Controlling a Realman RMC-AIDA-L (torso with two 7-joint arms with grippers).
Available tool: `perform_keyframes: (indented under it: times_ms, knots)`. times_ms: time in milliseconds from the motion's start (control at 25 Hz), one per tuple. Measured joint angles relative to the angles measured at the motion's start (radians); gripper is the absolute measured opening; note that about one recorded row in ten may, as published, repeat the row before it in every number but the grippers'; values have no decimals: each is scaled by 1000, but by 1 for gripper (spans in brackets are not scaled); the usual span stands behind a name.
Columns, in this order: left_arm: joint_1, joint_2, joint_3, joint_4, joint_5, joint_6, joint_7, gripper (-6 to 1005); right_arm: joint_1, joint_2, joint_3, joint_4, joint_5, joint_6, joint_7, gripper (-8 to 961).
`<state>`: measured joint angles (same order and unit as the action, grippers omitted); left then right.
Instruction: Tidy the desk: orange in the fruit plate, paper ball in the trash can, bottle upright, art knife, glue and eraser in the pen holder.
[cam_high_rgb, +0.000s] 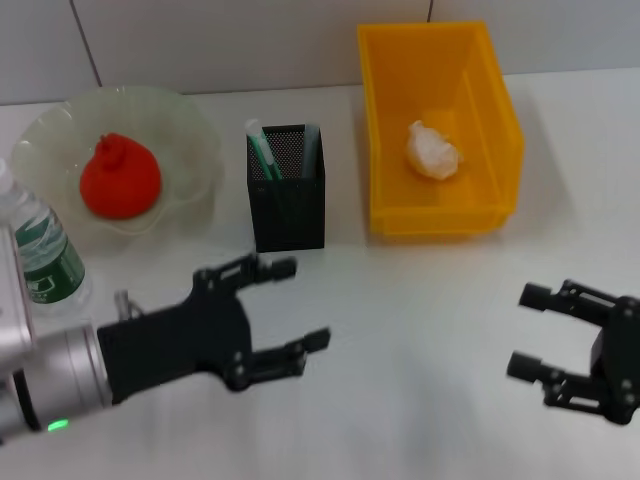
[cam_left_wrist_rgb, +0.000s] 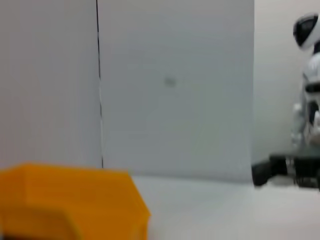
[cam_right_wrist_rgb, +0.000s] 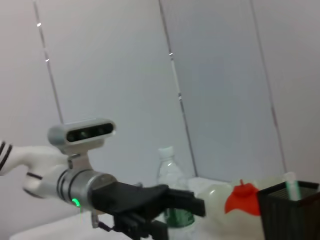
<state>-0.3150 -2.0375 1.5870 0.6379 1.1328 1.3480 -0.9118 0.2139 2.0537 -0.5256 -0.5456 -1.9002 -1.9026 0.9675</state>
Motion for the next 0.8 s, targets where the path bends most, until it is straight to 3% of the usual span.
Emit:
perform_keyframes:
  times_ms: [160,320,800]
  knots:
    - [5,-7,-50,-70,55,-2,20,811,4,6,0,-2,-41,11,-24,776]
    - [-5,4,-52,-114,77,6,12,811,18,9,0,5,-71,49,-30,776]
    - [-12,3,-63,-122,130,55,-10,811,73,25,-25,51,-124,116,-63,776]
